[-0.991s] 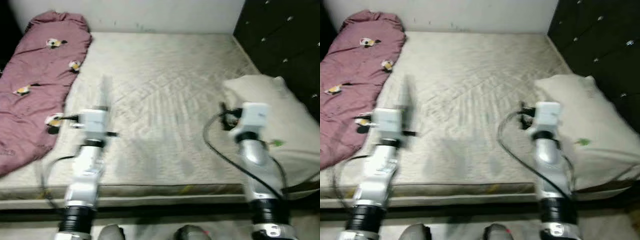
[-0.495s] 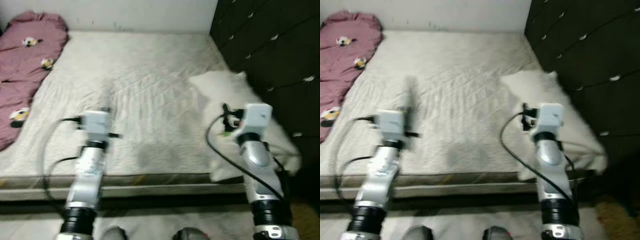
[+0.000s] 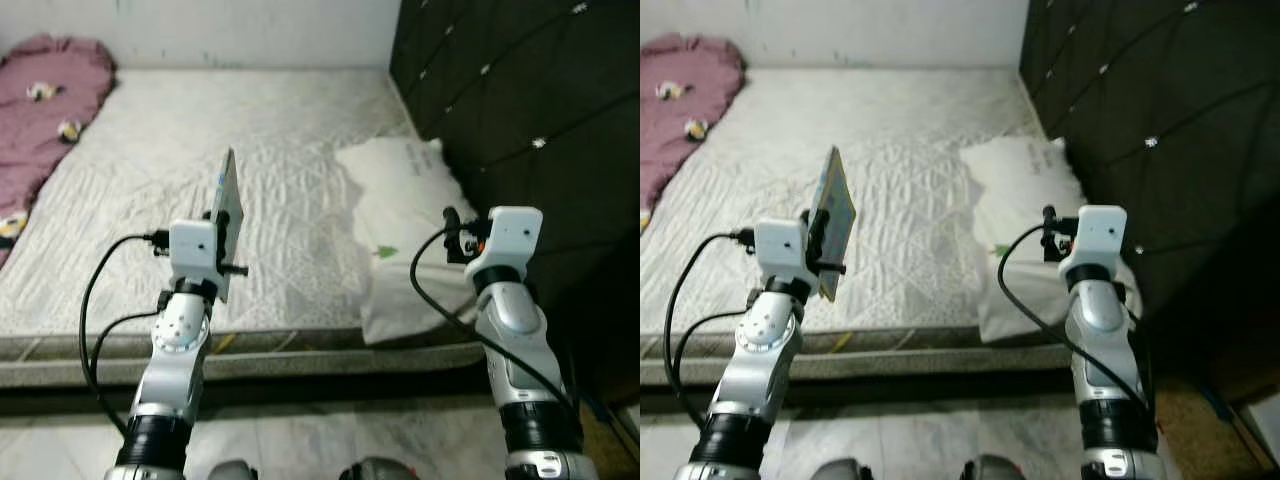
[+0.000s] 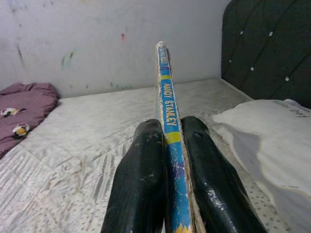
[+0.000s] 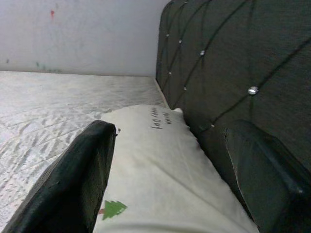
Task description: Clean up the room
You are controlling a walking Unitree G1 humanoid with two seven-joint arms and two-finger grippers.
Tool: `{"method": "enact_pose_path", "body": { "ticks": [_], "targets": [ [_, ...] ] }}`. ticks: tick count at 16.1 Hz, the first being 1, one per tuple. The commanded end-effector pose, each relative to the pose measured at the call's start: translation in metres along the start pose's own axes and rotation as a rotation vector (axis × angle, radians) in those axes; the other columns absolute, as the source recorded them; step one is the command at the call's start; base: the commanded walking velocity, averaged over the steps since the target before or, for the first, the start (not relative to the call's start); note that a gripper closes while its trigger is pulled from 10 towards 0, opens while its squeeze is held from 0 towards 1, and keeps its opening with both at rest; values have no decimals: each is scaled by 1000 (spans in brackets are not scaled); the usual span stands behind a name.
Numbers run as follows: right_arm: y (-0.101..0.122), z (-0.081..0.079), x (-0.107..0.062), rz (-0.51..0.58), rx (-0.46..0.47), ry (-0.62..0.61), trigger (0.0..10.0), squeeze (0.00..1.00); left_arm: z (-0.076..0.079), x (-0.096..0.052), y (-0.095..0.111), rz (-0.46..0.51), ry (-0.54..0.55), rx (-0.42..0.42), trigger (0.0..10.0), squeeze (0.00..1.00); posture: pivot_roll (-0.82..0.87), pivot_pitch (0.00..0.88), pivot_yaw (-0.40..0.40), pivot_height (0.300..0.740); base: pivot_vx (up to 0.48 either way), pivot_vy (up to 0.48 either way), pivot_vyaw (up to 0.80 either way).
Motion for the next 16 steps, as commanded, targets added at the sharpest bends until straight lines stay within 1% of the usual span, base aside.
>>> {"method": "enact_pose_path", "body": {
  "ticks": [1,14,15,16],
  "targets": [
    [5,-5,2,15,0,14,10000,0,-8,3,14,62,14,8,10000,0,-57,0,-11,740,349,0,0],
    [6,-4,2,18,3,13,10000,0,-6,3,14,62,2,0,10000,0,-58,0,-12,740,395,0,0],
    [6,-4,2,18,4,13,10000,0,-6,2,13,58,6,-4,10000,0,-57,0,-12,740,315,0,0],
    [6,-4,3,17,4,13,10000,0,-6,3,12,44,20,-11,10000,0,-57,0,-12,740,0,0,0]
  ]
}}
Point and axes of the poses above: a point about 5 cm out from each wrist's last joint towards the gripper, its own x axis pointing out of the wrist towards the gripper, its own y axis along the axis of the wrist's last joint, z = x × y, the point moved 4 cm from there along x, pointing out of the wrist towards the gripper, and after that the axes turned 6 degrees about x, right-handed, at the moved point
